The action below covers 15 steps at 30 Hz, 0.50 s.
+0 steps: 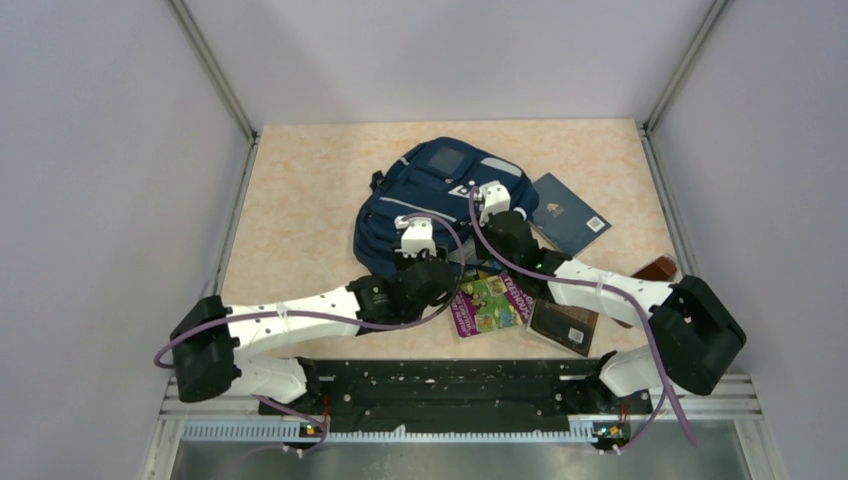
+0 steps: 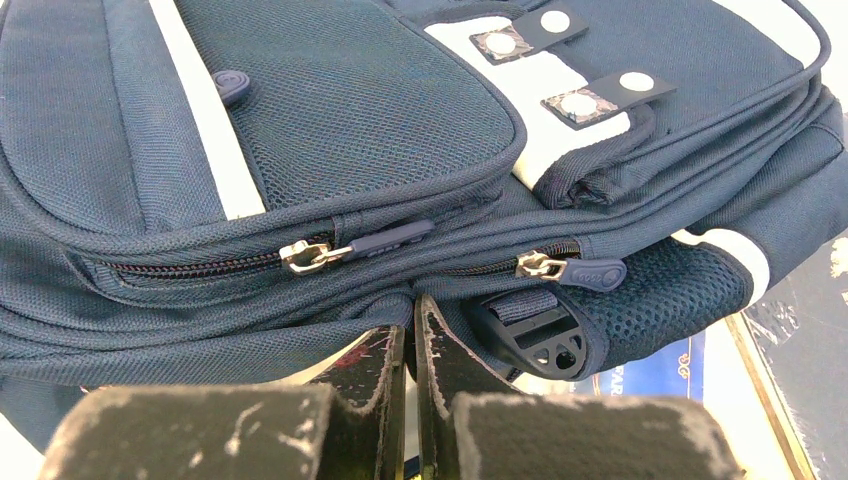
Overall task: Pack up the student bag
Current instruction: Unzip the student bag at the center of the board.
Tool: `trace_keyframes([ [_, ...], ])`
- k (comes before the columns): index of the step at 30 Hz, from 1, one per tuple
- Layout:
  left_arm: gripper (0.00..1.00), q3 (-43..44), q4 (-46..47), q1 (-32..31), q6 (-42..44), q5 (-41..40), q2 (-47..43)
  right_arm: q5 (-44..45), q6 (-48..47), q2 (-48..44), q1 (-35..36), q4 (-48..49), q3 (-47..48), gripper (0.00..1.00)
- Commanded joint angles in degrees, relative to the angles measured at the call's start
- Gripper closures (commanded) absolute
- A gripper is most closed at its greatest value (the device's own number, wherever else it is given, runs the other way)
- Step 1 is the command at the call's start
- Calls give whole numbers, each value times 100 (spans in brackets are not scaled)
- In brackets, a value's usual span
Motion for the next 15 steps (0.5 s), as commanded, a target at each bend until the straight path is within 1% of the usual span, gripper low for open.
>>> trace_keyframes([
  [1, 40, -46, 275, 58, 64, 242, 52, 3, 280, -126, 36, 385, 371, 100],
  [9, 43, -193, 487, 345, -57, 815, 255, -22, 290, -156, 33, 347, 382, 100],
  [15, 43, -58, 426, 412, 165, 722, 480, -33, 316, -152, 36, 371, 369, 100],
])
